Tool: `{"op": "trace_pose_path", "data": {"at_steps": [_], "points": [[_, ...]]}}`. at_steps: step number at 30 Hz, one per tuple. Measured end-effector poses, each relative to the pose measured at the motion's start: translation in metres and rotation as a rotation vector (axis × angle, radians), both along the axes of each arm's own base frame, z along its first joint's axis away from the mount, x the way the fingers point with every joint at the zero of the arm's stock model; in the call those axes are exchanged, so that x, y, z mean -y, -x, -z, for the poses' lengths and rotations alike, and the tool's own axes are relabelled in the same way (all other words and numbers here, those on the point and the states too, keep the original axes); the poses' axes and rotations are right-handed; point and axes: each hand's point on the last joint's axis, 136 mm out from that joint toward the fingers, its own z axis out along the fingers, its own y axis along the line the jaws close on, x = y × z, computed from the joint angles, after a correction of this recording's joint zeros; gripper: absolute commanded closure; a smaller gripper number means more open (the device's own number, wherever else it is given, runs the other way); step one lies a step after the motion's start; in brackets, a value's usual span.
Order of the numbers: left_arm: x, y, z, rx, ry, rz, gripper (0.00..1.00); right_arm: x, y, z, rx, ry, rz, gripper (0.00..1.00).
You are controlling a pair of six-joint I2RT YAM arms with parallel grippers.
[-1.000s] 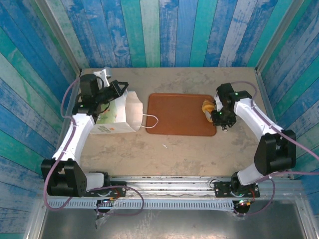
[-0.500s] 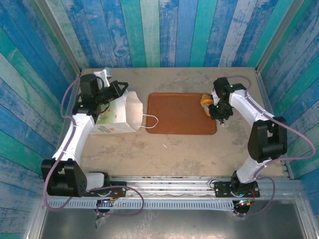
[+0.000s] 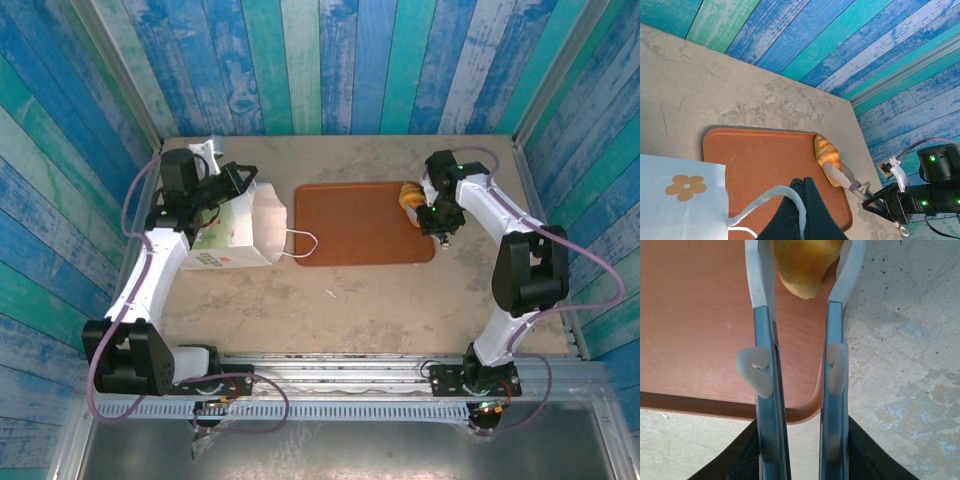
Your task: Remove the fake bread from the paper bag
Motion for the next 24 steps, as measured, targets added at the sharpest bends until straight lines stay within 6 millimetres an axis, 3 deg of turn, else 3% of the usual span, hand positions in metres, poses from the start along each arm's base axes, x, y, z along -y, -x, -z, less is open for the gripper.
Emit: {"op": "trace_pose_path", "data": {"at_steps": [24], "points": [[0.0,0.0,0.001,0.003,-0.008,0.004,1.0,-0.002,0.005,-0.014,0.02,-0.023,0.001,0.58]]}}
